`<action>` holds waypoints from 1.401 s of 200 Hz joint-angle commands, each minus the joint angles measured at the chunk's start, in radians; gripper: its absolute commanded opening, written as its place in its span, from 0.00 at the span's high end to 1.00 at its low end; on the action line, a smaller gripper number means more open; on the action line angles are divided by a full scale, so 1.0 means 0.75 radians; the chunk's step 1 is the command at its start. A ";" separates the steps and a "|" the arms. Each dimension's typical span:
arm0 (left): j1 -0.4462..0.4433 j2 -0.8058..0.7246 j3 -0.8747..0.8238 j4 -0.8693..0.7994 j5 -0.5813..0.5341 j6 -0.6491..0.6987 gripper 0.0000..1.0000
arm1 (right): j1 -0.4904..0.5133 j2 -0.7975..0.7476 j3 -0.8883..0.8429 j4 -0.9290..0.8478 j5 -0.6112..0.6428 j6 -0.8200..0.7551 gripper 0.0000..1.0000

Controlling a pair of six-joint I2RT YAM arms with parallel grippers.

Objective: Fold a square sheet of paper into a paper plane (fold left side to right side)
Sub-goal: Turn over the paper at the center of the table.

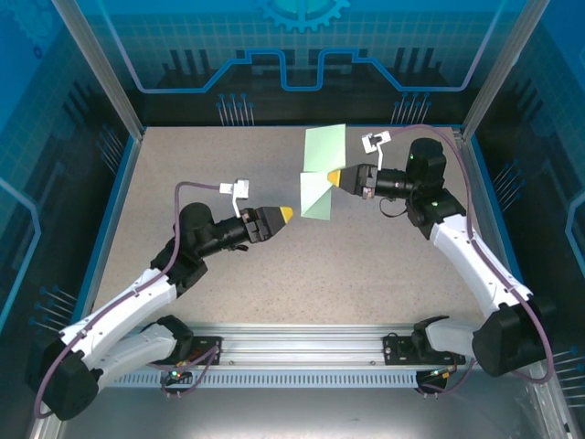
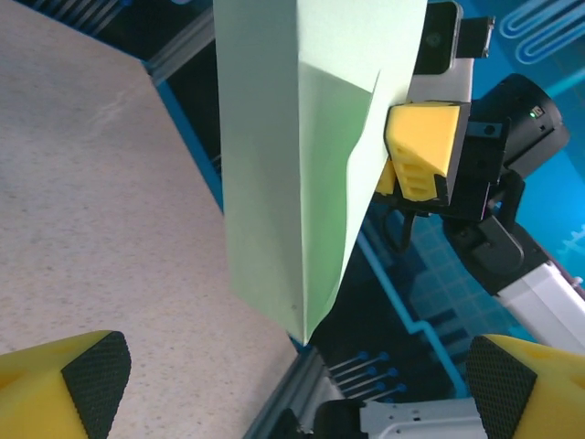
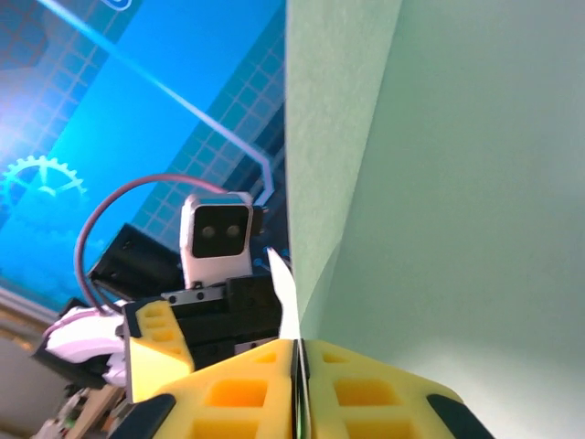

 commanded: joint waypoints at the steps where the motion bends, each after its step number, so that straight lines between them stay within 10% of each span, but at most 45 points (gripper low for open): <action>1: -0.033 0.044 0.066 0.125 0.104 -0.029 0.02 | 0.061 -0.016 0.057 0.025 -0.034 0.063 0.89; 204: -0.094 0.098 0.108 -0.051 -0.028 0.108 0.89 | 0.112 -0.006 0.111 -0.344 0.070 -0.135 0.80; 243: -0.123 0.099 0.157 -0.423 -0.248 0.294 0.97 | 0.015 -0.062 0.183 -0.846 0.342 -0.428 0.58; 280: -0.317 0.235 0.419 -1.052 -0.823 0.554 1.00 | -0.118 -0.096 0.165 -1.231 0.814 -0.578 0.50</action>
